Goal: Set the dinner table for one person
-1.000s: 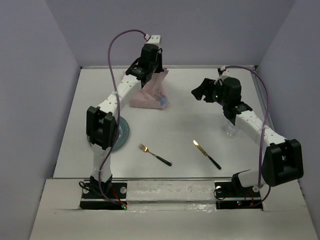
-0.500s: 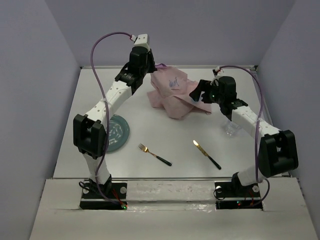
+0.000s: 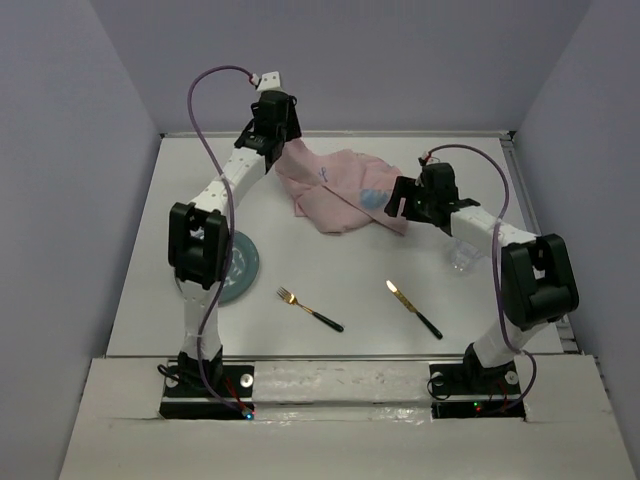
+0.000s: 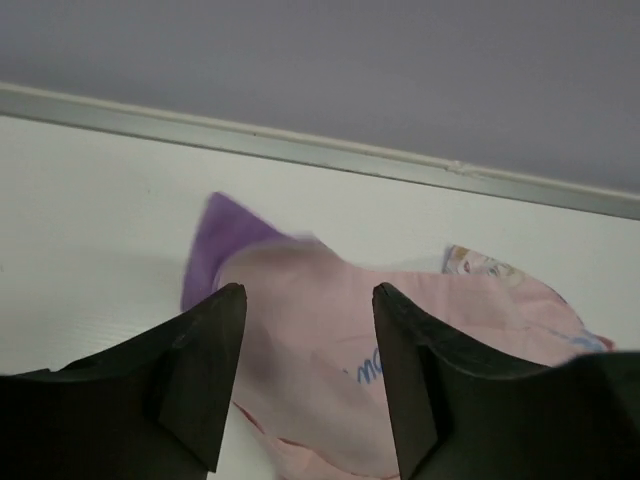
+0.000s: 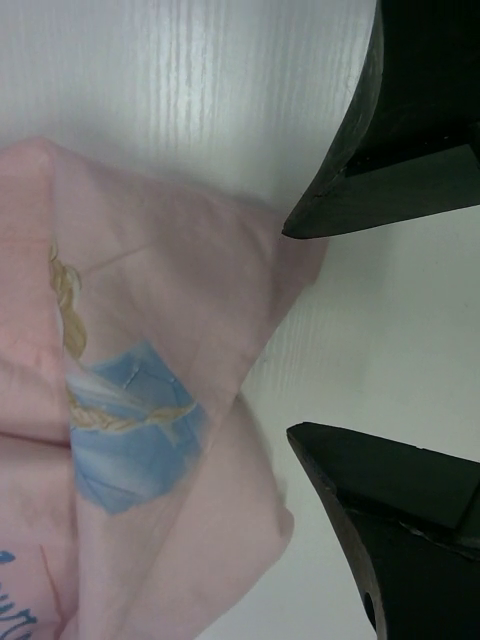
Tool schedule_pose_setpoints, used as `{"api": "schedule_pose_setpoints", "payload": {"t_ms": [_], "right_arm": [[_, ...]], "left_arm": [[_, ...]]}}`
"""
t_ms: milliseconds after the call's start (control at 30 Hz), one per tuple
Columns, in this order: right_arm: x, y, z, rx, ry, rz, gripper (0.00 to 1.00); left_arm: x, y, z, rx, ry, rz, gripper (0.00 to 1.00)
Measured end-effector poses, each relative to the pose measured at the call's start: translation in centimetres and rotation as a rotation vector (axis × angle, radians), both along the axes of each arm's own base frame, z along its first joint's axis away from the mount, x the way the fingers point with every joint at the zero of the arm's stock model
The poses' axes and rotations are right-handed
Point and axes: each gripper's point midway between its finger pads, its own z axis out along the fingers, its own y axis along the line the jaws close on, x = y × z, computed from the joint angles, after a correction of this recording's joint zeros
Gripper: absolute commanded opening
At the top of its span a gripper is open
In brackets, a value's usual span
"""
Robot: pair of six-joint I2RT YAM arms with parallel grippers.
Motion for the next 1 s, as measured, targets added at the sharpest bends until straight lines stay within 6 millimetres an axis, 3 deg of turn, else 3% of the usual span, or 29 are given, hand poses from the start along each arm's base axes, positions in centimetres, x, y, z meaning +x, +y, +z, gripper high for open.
{"api": "schedule_pose_setpoints", "payload": {"t_ms": [33, 133, 267, 533, 667, 767, 1000], "right_arm": [[0.0, -0.2, -0.5, -0.012, 0.012, -0.011, 0.77], [-0.1, -0.6, -2.1, -0.035, 0.051, -0.025, 0.74], [-0.5, -0.9, -3.5, -0.054, 0.092, -0.033, 0.73], [-0.6, -1.4, -4.7, -0.073, 0.122, -0.063, 0.66], [-0.7, -1.7, -6.4, -0.094, 0.163, -0.075, 0.62], [-0.7, -1.8, -7.2, -0.106, 0.183, -0.079, 0.57], [0.4, -1.7, -6.3, -0.103, 0.158, -0.085, 0.52]], "left_arm": [[0.9, 0.1, -0.5, 0.005, 0.008, 0.011, 0.85], [3.0, 0.2, -1.8, 0.023, 0.027, 0.022, 0.85], [2.5, 1.3, -3.8, 0.042, 0.073, 0.044, 0.82], [-4.8, 4.7, -6.9, -0.089, 0.134, 0.090, 0.63], [-8.5, 2.8, -10.6, -0.159, 0.189, 0.044, 0.62], [-10.9, 0.9, -14.7, -0.180, 0.286, -0.007, 0.63], [-10.7, -1.3, -18.5, -0.229, 0.357, -0.051, 0.66]]}}
